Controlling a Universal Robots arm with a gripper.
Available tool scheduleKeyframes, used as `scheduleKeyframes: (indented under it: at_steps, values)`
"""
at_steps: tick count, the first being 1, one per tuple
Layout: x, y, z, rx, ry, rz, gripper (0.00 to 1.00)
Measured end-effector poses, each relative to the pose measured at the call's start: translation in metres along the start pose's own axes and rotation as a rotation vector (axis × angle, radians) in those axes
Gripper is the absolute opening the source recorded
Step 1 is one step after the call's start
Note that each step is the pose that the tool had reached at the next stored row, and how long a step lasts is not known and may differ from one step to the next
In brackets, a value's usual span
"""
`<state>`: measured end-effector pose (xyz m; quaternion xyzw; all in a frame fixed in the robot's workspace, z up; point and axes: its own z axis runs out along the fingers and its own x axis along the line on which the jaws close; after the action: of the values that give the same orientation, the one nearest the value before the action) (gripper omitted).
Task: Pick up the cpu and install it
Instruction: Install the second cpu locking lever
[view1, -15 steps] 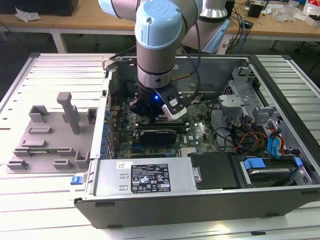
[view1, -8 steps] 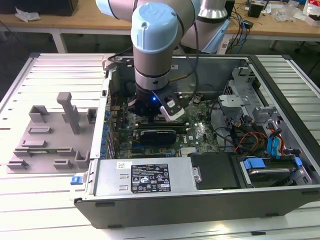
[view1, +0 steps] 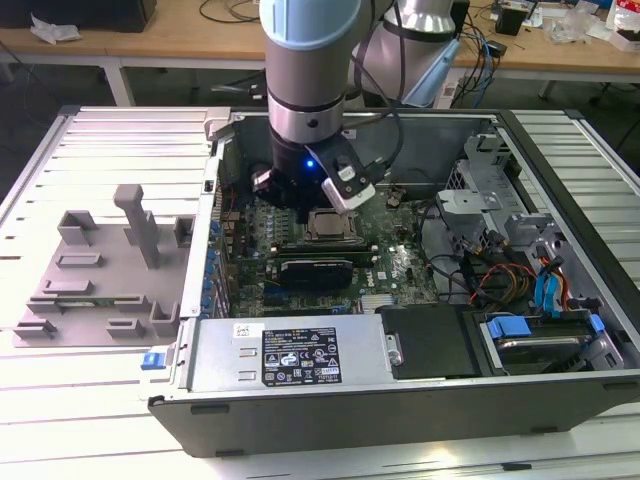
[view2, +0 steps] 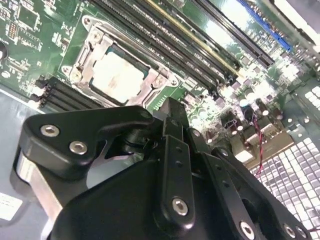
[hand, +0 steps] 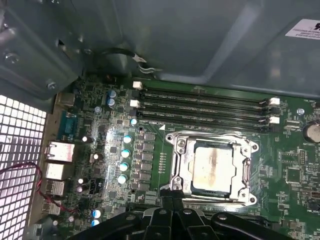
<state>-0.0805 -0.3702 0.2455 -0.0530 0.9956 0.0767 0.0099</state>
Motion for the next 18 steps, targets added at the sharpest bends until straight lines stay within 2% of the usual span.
scheduleKeyframes:
  at_steps: [1, 4, 7, 8, 10, 11, 12, 13, 14, 15, 18]
  values:
    - [-0.0010, 0.0015, 0.0003, 0.0037, 0.0003, 0.000, 0.11]
    - [-0.0053, 0.0035, 0.0007, 0.0249, 0.0019, 0.005, 0.11]
    - [-0.0121, 0.0044, 0.0012, 0.0306, 0.0022, 0.007, 0.11]
    - [-0.0178, 0.0039, 0.0014, 0.0324, 0.0025, 0.007, 0.11]
    - [-0.0338, 0.0021, 0.0019, 0.0363, 0.0033, 0.007, 0.11]
    - [-0.0376, 0.0017, 0.0020, 0.0385, 0.0038, 0.007, 0.11]
    - [-0.0418, 0.0017, 0.0021, 0.0449, 0.0053, 0.007, 0.11]
    - [-0.0465, 0.0045, 0.0029, 0.0587, 0.0081, 0.007, 0.11]
    - [-0.0473, 0.0068, 0.0034, 0.0615, 0.0088, 0.008, 0.11]
    - [-0.0483, 0.0129, 0.0051, 0.0624, 0.0090, 0.008, 0.11]
    - [-0.0486, 0.0159, 0.0056, 0.0630, 0.0092, 0.008, 0.11]
